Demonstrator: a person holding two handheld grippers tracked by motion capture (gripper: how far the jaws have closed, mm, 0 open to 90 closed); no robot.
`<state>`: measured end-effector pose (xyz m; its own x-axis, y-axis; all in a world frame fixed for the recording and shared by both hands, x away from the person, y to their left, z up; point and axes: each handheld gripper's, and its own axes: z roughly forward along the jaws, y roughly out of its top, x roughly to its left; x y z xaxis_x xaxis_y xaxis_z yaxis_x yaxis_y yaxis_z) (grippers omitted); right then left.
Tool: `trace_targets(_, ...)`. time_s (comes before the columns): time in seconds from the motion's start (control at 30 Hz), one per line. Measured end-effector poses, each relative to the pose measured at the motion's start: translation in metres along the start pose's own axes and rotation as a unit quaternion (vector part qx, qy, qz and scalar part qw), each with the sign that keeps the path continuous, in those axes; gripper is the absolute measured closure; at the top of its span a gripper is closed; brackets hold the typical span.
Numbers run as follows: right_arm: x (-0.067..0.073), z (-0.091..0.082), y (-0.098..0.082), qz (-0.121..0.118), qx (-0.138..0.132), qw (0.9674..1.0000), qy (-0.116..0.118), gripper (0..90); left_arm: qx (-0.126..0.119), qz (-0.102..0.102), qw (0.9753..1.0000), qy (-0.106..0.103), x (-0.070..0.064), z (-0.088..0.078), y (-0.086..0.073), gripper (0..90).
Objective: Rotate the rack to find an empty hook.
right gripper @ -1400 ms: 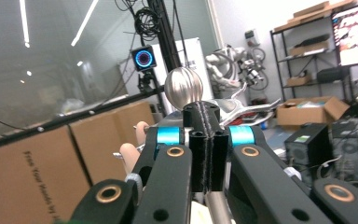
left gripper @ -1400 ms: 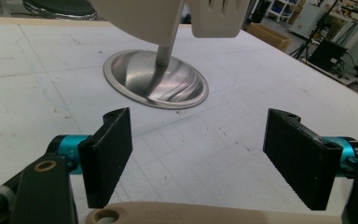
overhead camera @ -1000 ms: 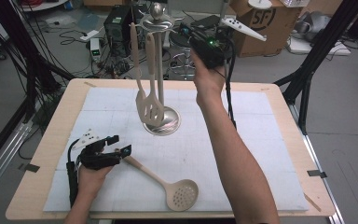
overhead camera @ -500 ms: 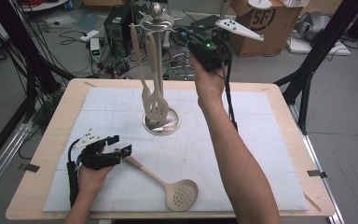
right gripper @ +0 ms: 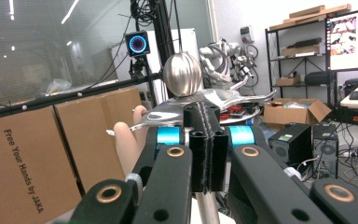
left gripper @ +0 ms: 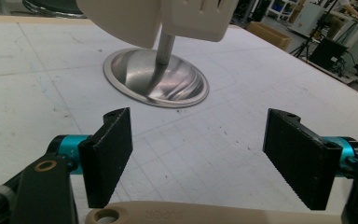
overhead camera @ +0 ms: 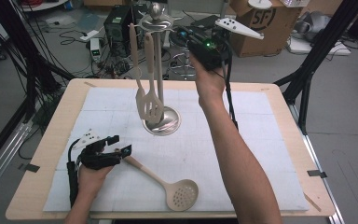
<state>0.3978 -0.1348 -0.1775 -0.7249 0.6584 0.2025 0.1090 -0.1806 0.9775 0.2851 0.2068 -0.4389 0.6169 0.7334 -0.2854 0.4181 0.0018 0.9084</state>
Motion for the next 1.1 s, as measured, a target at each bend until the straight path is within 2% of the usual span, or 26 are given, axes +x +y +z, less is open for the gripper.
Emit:
trace_targets(0.33,0.0022,-0.003,0.0005,-0.018,0.012,0.9998,-0.002,90.0,0.0,0.0,1.0,-0.001,-0.0005,0.0001,0.0,24.7)
trace_targets(0.4,0.0028,-0.0061,0.0032,-0.022,-0.002,0.9997,-0.009,90.0,0.0,0.002,1.0,0.0,-0.0005,-0.0003,0.0002,24.6)
trace_targets(0.47,0.0022,-0.006,0.0061,-0.019,-0.011,0.9997,-0.004,90.0,0.0,0.0,1.0,0.0,-0.0004,0.0,0.0,24.6)
trace_targets(0.87,-0.0009,0.0014,0.008,-0.007,0.003,1.0,0.004,90.0,0.0,0.001,1.0,0.0,0.0,-0.0004,0.0001,24.7)
trace_targets(1.1,0.005,0.0024,0.0042,0.001,-0.006,0.9999,0.008,90.0,-0.001,0.001,1.0,0.0,-0.0012,0.0001,0.0001,24.7)
